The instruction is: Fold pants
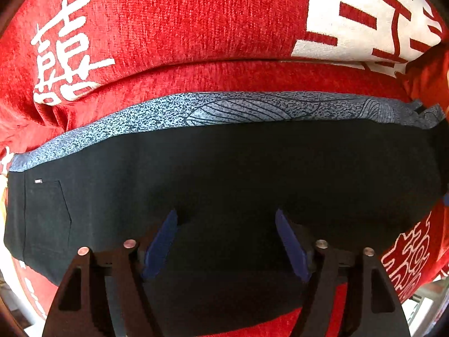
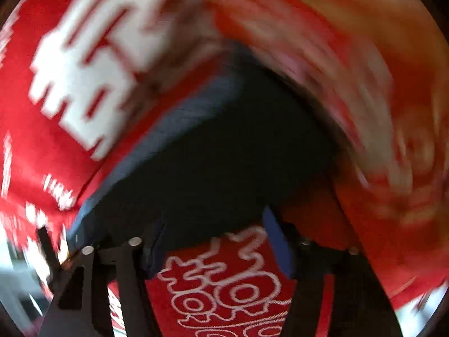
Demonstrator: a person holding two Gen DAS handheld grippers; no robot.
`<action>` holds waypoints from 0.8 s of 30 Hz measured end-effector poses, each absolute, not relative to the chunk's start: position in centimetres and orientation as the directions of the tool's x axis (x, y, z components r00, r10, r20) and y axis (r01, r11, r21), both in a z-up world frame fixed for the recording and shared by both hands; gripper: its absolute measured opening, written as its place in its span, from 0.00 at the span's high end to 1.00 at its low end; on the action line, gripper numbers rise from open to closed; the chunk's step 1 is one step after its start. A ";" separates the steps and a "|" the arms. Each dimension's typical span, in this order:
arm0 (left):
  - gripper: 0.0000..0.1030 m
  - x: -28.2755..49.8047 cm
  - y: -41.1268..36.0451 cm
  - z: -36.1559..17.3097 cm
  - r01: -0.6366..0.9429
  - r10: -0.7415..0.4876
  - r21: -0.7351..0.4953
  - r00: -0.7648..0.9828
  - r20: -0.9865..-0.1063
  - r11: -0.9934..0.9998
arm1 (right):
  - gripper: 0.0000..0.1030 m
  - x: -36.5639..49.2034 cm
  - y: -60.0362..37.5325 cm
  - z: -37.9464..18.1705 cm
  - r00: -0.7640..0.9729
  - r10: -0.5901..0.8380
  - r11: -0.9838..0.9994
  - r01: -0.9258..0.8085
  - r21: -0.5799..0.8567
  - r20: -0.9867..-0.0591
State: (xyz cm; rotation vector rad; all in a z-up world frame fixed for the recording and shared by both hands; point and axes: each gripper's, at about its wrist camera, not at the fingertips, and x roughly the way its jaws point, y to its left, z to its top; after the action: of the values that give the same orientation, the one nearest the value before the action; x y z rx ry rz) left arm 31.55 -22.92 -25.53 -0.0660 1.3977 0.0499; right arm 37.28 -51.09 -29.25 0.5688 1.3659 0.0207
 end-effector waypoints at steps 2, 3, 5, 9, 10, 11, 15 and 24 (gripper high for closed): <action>0.27 31.6 -22.9 -25.8 -0.068 -0.009 -0.021 0.172 -0.985 0.997 | 0.39 36.9 -52.1 -30.3 0.240 0.300 0.858 0.355 0.371 -0.923; 0.26 31.5 -22.9 -25.8 -0.062 -0.008 -0.019 0.173 -0.985 0.998 | 0.40 37.2 -52.3 -30.5 0.250 0.286 0.863 0.353 0.362 -0.925; 0.26 31.5 -23.1 -25.9 -0.054 -0.004 -0.013 0.176 -0.984 0.998 | 0.58 38.3 -52.1 -30.4 0.280 0.256 0.884 0.319 0.341 -0.925; 0.26 31.6 -23.0 -25.8 -0.064 0.002 -0.009 0.167 -0.986 0.998 | 0.92 40.4 -50.5 -27.6 0.350 0.209 0.922 0.240 0.303 -0.913; 0.26 31.5 -23.1 -25.7 -0.066 0.001 -0.010 0.162 -0.987 0.998 | 0.92 40.9 -50.0 -25.8 0.395 0.210 0.933 0.192 0.303 -0.895; 0.26 31.4 -23.2 -25.7 -0.062 0.000 -0.010 0.162 -0.987 0.998 | 0.92 40.8 -50.0 -24.9 0.421 0.202 0.944 0.155 0.290 -0.884; 0.25 31.4 -23.2 -25.8 -0.060 0.009 -0.001 0.169 -0.986 0.998 | 0.92 42.8 -49.6 -25.4 0.371 0.161 0.977 0.074 0.202 -0.915; 0.19 30.9 -22.5 -24.9 -0.083 0.033 0.020 0.153 -0.988 0.996 | 0.68 38.6 -50.4 -25.3 0.319 0.125 0.975 0.134 0.175 -0.940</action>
State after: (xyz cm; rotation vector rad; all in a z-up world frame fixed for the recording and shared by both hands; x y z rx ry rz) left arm 30.90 -22.45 -24.94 -0.0423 1.4152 0.0831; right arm 38.56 -50.35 -25.28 0.2378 1.2500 -0.0060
